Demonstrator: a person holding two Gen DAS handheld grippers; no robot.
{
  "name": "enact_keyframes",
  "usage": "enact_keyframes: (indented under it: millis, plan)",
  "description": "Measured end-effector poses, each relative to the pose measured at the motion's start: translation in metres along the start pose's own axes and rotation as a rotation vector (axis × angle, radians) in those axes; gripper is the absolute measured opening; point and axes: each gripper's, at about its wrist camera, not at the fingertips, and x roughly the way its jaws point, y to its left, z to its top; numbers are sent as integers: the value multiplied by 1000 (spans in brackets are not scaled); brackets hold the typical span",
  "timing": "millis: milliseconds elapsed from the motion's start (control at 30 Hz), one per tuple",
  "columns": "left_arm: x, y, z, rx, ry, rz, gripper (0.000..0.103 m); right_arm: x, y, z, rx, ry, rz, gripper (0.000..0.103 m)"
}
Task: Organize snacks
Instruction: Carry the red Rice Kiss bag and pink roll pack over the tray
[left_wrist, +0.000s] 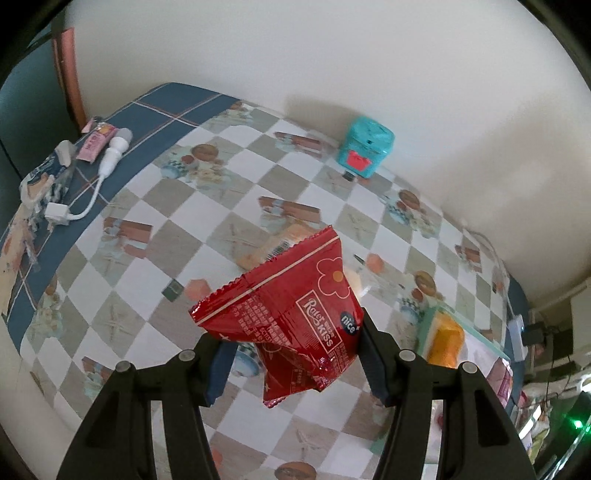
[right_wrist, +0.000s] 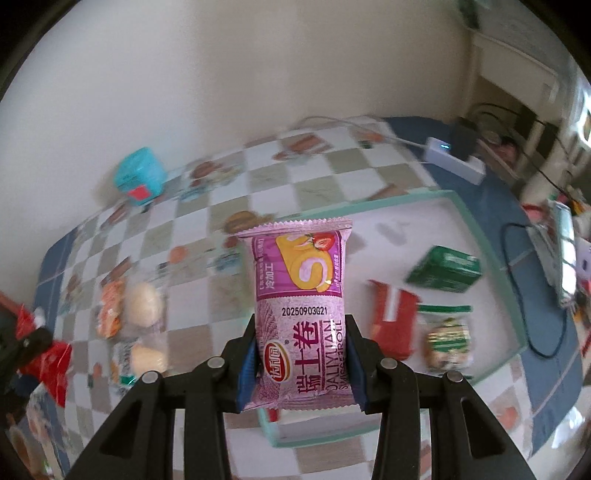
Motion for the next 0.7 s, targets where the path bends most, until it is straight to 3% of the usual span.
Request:
enact_keyframes:
  millis: [700]
  plan:
    - [8,-103,-59,293,75,-60,62,10,-106,12,279,45,-62,44]
